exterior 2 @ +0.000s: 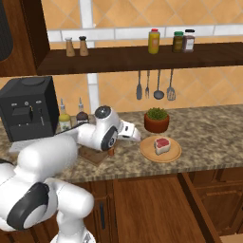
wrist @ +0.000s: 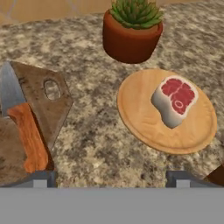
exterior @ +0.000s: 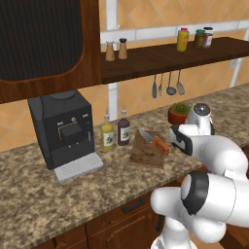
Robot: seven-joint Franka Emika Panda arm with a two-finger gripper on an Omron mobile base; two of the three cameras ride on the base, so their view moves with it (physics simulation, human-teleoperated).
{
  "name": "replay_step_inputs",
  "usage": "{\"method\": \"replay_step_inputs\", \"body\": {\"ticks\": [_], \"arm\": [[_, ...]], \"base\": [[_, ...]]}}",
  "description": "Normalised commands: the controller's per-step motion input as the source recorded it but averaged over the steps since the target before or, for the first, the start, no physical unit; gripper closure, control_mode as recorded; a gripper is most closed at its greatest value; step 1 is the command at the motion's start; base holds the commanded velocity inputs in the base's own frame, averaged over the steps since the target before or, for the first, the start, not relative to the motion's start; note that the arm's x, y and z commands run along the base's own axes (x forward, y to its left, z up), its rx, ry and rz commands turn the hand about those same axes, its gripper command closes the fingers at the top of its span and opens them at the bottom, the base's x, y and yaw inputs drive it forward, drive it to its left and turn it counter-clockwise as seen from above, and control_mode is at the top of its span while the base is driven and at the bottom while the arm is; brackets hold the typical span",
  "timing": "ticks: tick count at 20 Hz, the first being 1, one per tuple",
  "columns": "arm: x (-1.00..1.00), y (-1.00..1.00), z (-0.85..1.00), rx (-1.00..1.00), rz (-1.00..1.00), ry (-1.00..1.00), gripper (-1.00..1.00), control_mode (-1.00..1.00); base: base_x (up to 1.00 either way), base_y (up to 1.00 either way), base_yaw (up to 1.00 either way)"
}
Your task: Pick up the knife from the drawer and place it on the cutting board. Then place the meat from the plate to the cutting board.
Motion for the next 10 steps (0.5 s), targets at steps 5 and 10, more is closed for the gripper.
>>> {"method": "replay_step_inputs", "body": {"ticks": [5,10], "arm": [[-0.43,-0.92,0.14,0.11,-0.36,0.00,-1.00,-1.00],[-0.17,-0.78,-0.01,0.16,-0.18,0.00,-1.00,-1.00]], "base": [[0.00,0.00,0.00],[0.00,0.00,0.00]]}}
